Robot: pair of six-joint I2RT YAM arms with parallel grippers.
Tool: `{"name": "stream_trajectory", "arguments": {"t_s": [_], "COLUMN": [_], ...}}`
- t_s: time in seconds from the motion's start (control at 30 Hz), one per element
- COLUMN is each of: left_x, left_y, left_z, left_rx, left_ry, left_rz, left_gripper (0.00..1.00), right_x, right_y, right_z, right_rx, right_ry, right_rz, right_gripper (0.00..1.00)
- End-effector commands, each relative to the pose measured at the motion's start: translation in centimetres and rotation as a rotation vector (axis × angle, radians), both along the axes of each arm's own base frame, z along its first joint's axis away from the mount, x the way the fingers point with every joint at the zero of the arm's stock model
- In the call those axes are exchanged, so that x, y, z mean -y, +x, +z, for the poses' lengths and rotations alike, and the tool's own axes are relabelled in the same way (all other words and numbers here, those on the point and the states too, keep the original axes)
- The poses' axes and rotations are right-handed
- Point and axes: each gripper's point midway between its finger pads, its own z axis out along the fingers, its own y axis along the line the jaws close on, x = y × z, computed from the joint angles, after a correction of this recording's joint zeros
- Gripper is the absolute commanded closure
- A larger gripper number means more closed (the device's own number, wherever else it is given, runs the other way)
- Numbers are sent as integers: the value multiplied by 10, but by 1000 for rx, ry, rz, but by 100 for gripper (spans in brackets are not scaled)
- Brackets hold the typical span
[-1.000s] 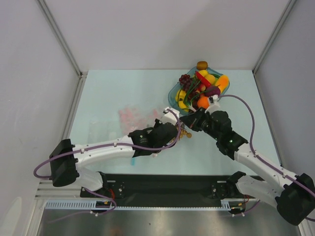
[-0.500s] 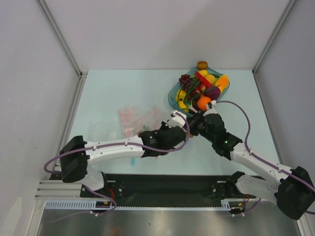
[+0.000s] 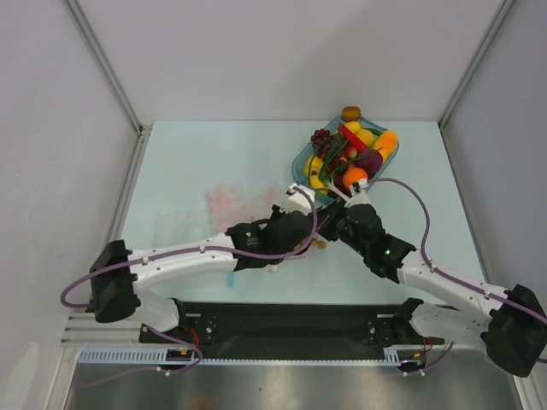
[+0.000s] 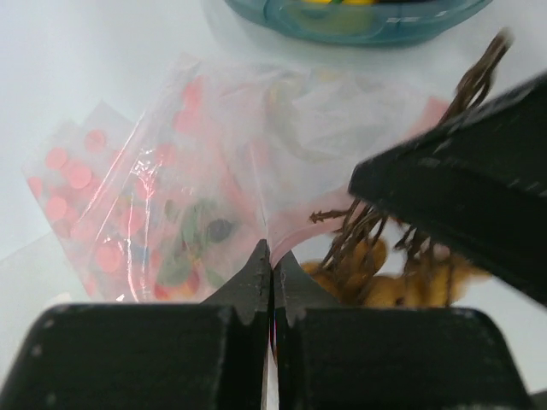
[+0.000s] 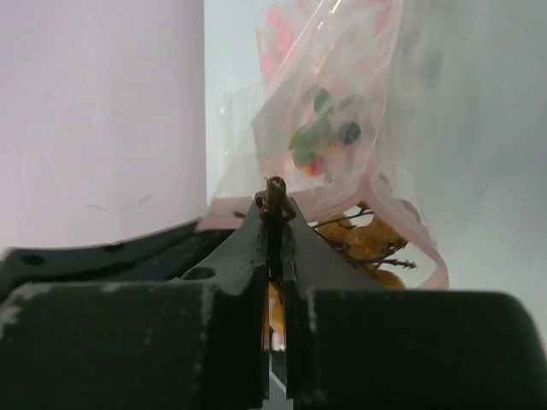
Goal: Place the food in the zip-top bag and seal the zipper
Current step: Place the fake fruit in the zipper food storage bag.
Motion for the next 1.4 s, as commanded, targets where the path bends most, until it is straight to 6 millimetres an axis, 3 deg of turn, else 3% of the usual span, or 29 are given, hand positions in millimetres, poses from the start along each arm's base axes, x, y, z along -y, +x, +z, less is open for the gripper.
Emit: {"name": "stream_trajectory", "arguments": {"t_s": [0.0, 0.3, 0.57, 0.77, 0.93, 0.97, 1.03, 1.07, 1.37], "left_x": [16, 15, 15, 20, 29, 29, 31, 31, 32], "left_y": [-7, -16, -11, -15, -17, -16, -15, -14, -12], "left_z": [50, 54, 38, 37, 48, 50, 54, 56, 85], "left_rx": [17, -88, -144, -171, -176, -178, -191, -195, -236], "left_ry": [-235, -305, -266, -259, -295, -294, -276, -270, -324], "left_rz": [-60, -120, -116, -147, -178, -178, -179, -177, -196], "left_gripper": [100, 100, 100, 100, 100, 100, 100, 100, 100], "right_x": [-14, -16, 20, 32, 25, 27, 23, 21, 13], "right_y": [-5, -20, -19, -23, -31, -32, -40, -42, -53], "right_z": [33, 50, 70, 70, 69, 77, 70, 80, 83], "right_rx": [141, 325, 414, 446, 501, 511, 564, 577, 667], "right_ry": [2, -140, -158, -175, -268, -247, -346, -296, -341], "right_rz": [-18, -120, -309, -404, -414, -457, -434, -449, -413], "right_gripper": [100, 100, 100, 100, 100, 100, 100, 100, 100]}}
